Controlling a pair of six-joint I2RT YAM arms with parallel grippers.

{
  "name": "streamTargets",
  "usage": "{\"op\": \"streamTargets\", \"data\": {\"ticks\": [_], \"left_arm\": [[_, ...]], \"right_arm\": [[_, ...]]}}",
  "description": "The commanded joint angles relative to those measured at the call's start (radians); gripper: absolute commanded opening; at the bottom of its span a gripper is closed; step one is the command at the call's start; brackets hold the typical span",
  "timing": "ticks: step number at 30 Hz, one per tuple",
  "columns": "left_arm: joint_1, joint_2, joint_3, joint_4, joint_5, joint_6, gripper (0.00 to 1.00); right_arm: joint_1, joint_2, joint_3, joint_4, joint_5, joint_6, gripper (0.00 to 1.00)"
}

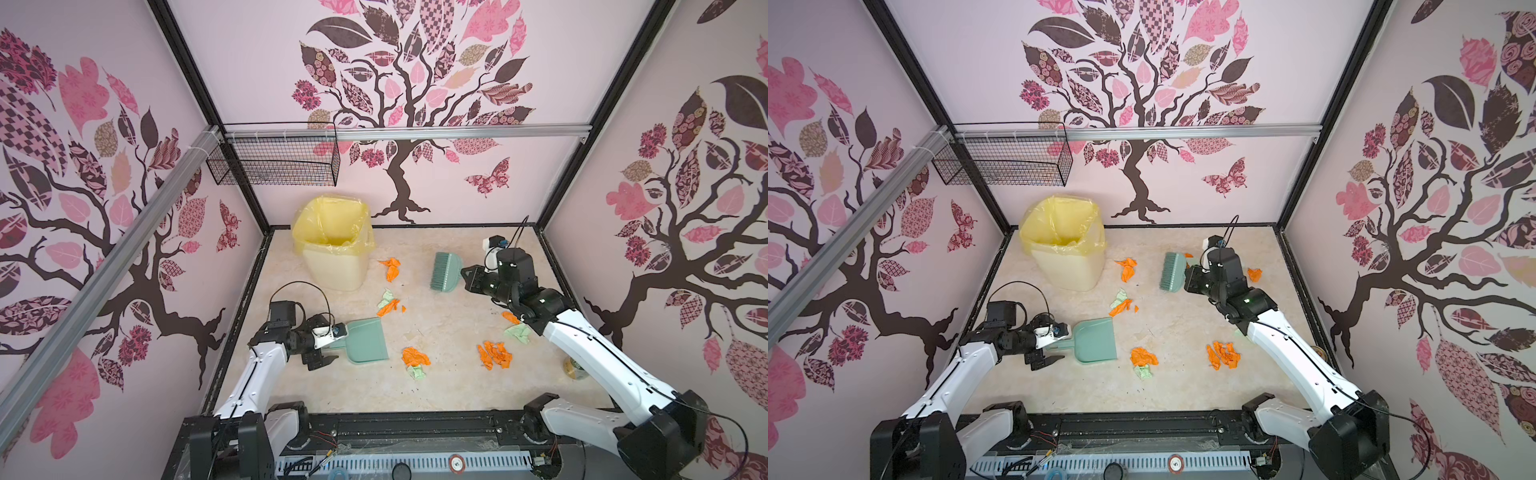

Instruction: Sweep away the paper scraps from the table

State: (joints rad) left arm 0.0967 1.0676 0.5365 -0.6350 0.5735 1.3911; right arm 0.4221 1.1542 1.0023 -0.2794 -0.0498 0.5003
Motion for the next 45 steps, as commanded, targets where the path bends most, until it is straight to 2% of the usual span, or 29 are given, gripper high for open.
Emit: {"op": "streamTargets", "data": {"ticks": [1,6,8,12,19,22,24,26,31,35,38,42,45], "left_arm": [[0.008,0.026,-0.043,0.040,0.080,-0.021,0.94],[0.041,0.069,-0.055,0.027,0.164,-0.013,0.92],[0.077,0.066,-0.044,0.046,0.192,-0.051,0.92],[0.137,0.114,0.001,-0.031,0.251,0.009,0.90],[0.142,0.114,-0.009,-0.064,0.209,0.091,0.89],[0.152,0.143,-0.032,-0.029,0.180,0.119,0.89],[0.171,0.155,-0.050,-0.010,0.199,0.145,0.87],[0.173,0.147,-0.047,-0.002,0.204,0.115,0.88],[0.175,0.163,-0.047,-0.001,0.211,0.133,0.87],[0.173,0.172,-0.044,-0.020,0.205,0.162,0.83],[0.145,0.170,-0.053,-0.012,0.175,0.164,0.81],[0.114,0.189,-0.045,-0.025,0.144,0.178,0.71],[0.076,0.223,-0.021,-0.040,0.104,0.175,0.71]], "right_arm": [[-0.003,0.031,0.034,0.026,-0.018,0.003,0.00],[-0.003,0.041,0.068,0.019,-0.025,0.023,0.00],[-0.003,0.039,0.075,0.017,-0.027,0.035,0.00],[-0.003,0.038,0.079,0.014,-0.027,0.051,0.00],[-0.004,0.027,0.076,0.017,-0.019,0.078,0.00],[-0.004,0.026,0.073,0.013,-0.013,0.080,0.00],[-0.003,0.029,0.073,0.015,-0.013,0.081,0.00],[-0.003,0.031,0.070,0.018,-0.013,0.082,0.00],[-0.004,0.040,0.061,0.033,-0.013,0.088,0.00],[-0.003,0.049,0.054,0.055,-0.023,0.098,0.00],[-0.004,0.047,0.052,0.063,-0.027,0.103,0.00],[-0.003,0.034,0.045,0.061,-0.021,0.098,0.00],[-0.003,0.025,0.035,0.060,-0.019,0.099,0.00]]}}
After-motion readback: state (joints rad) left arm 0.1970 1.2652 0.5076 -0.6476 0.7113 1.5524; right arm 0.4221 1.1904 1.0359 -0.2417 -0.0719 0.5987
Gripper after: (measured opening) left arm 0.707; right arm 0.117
